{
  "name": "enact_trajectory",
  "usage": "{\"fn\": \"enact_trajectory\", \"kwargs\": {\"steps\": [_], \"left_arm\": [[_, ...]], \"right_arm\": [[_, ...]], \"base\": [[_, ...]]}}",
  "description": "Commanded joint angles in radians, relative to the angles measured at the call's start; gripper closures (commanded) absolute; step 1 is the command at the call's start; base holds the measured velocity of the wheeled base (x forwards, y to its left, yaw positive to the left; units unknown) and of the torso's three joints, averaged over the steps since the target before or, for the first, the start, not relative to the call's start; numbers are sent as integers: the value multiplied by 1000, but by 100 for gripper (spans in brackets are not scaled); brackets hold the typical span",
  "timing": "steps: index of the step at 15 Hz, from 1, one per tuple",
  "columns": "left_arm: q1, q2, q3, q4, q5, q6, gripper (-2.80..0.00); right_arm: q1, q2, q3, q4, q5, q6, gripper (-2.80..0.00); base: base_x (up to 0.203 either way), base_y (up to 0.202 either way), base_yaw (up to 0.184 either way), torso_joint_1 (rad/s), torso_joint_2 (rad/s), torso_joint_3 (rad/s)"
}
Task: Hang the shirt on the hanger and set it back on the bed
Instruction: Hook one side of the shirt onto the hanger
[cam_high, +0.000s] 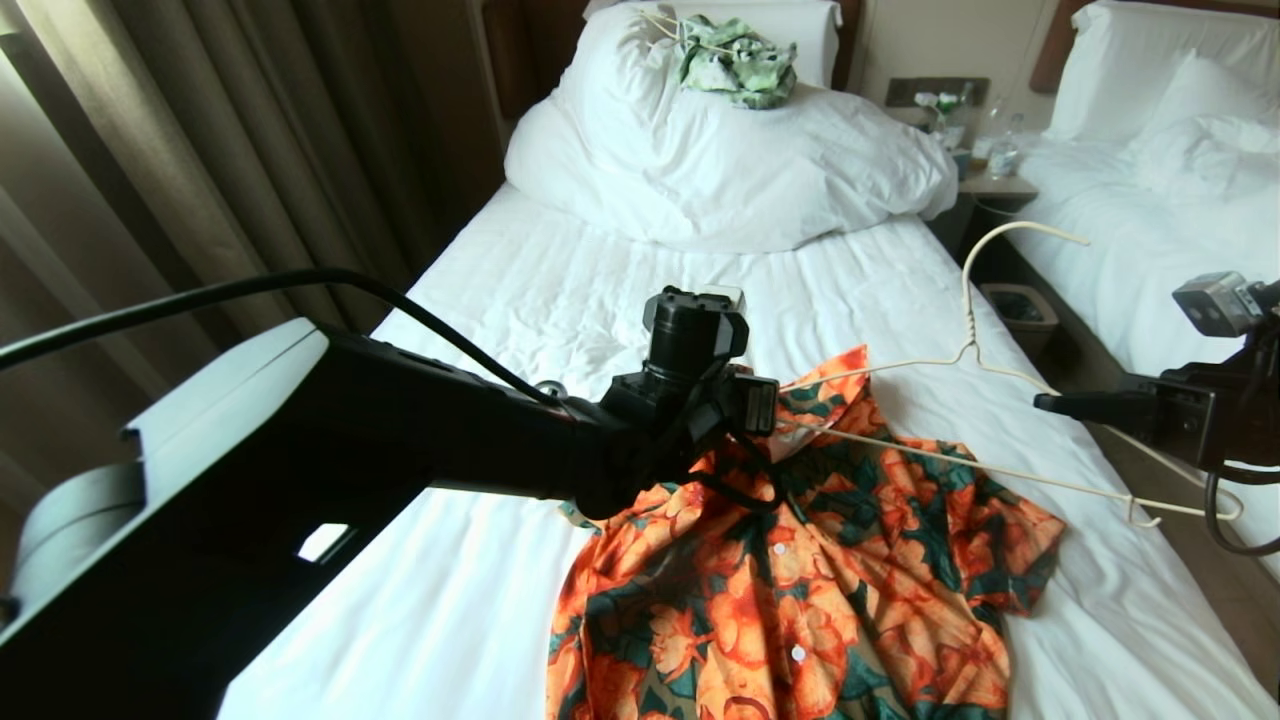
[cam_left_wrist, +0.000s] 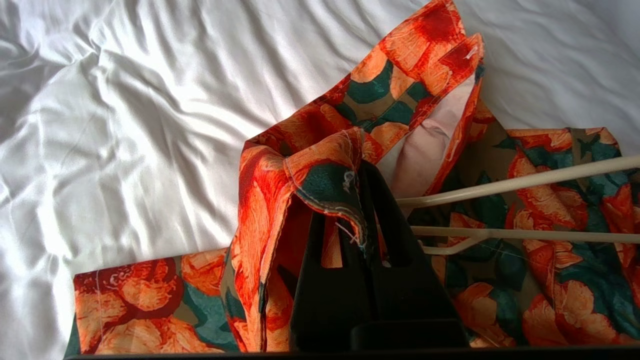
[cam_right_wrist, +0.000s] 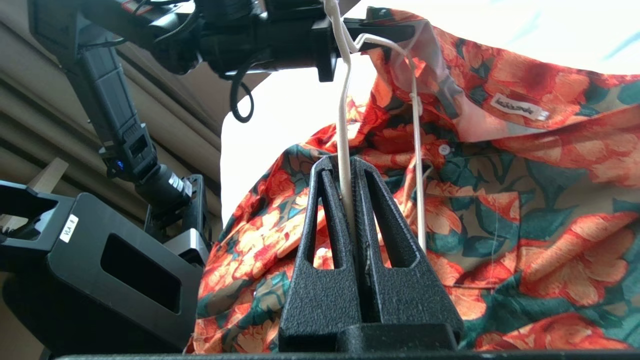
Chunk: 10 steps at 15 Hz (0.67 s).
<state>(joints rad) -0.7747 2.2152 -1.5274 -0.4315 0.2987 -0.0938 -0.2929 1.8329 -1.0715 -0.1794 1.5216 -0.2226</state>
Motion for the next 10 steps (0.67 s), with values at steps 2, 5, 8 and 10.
{"fn": "enact_trajectory", "kwargs": {"steps": [2,5,8,10], "left_arm": [[-42,-22,38,-27,2,-1,0],[-69,-22,18,-24,0,0,0],[-105,-17,-48,10,-1,0,0],[-120,-12,-102,61,-1,0,0]], "right_arm": [[-7,25,-13,-2,8,-1,0],[-7,26,-15,0,8,-1,0],[-3,33,-15,-2,8,-2,0],[7,32,-10,-2,8,-3,0]], "base": [[0,0,0,0,0,0],[0,0,0,0,0,0],[0,0,0,0,0,0],[0,0,0,0,0,0]]}}
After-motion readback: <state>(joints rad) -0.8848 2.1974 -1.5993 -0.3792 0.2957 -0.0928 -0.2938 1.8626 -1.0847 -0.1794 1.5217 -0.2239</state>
